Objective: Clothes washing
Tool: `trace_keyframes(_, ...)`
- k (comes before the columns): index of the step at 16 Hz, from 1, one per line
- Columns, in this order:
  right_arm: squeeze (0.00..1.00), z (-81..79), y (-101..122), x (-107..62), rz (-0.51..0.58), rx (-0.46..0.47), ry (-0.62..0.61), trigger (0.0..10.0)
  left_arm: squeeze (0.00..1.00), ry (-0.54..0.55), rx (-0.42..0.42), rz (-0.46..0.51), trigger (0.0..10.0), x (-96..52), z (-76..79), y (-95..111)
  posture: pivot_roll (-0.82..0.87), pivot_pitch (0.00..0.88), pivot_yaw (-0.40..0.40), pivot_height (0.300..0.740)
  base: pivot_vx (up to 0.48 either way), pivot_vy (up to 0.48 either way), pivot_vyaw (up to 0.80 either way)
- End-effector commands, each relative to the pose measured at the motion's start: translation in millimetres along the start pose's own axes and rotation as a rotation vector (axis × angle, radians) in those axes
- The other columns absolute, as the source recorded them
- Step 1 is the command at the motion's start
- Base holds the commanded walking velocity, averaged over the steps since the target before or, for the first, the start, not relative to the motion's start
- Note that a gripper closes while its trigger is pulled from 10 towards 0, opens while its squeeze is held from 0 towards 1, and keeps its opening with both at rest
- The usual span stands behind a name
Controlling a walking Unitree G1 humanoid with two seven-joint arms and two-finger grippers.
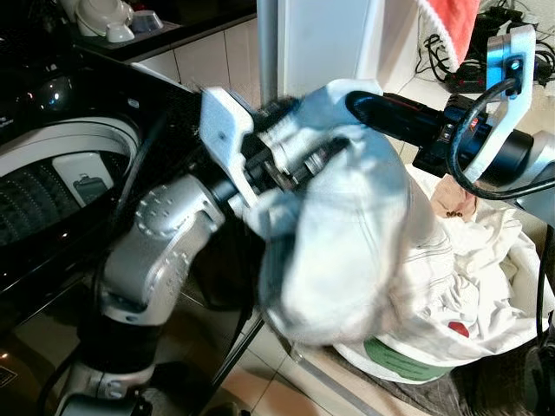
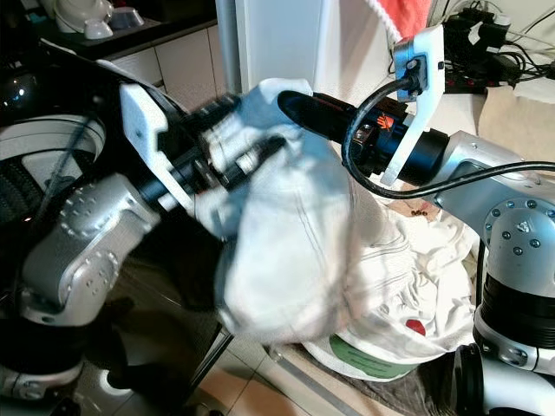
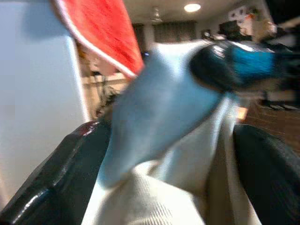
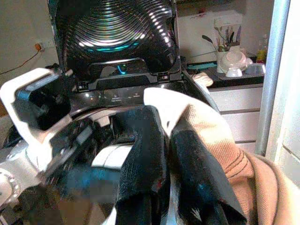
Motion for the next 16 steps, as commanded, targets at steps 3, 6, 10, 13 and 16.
trace_keyframes(3,0.00,-6.2,12.0,-0.5,0.033,-0.034,0.021,0.0,1.00,-0.011,0.028,-0.067,10.0,9.6,10.7,-20.3,-0.07,0.000,0.037,0.740,0.000,0.000,0.00)
trace_keyframes(6,0.00,-6.4,12.4,-1.4,0.032,-0.035,0.018,0.0,0.00,0.156,0.180,-0.169,5.5,8.2,-18.2,-33.1,-0.07,0.000,0.038,0.740,0.000,0.000,0.00)
trace_keyframes(10,0.00,-5.6,11.5,-1.4,0.027,-0.033,0.017,0.0,0.00,0.224,0.186,-0.137,0.0,5.3,-28.6,-26.6,-0.07,0.000,0.037,0.740,0.000,0.000,0.00)
trace_keyframes(13,0.00,-5.3,10.2,-1.2,0.024,-0.032,0.014,0.0,0.00,0.268,0.173,-0.109,0.0,3.6,-32.0,-24.1,-0.07,0.000,0.039,0.740,0.000,0.000,0.00)
trace_keyframes(16,0.00,-5.0,9.5,-1.7,0.021,-0.032,0.010,0.0,0.00,0.284,0.121,-0.026,0.0,5.1,-31.7,-10.1,-0.07,0.000,0.039,0.740,0.000,0.000,0.00)
Point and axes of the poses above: a point about 5 cm out from each wrist's last joint towards the gripper, its own x axis pointing out of the wrist towards the gripper, its own y axis along the axis of the wrist's last joint, z = x × y, the point moved 4 cm from there along x, pointing out of the wrist towards the gripper, and after that the axes turned 13 degrees about -x, right-handed, at the moved point
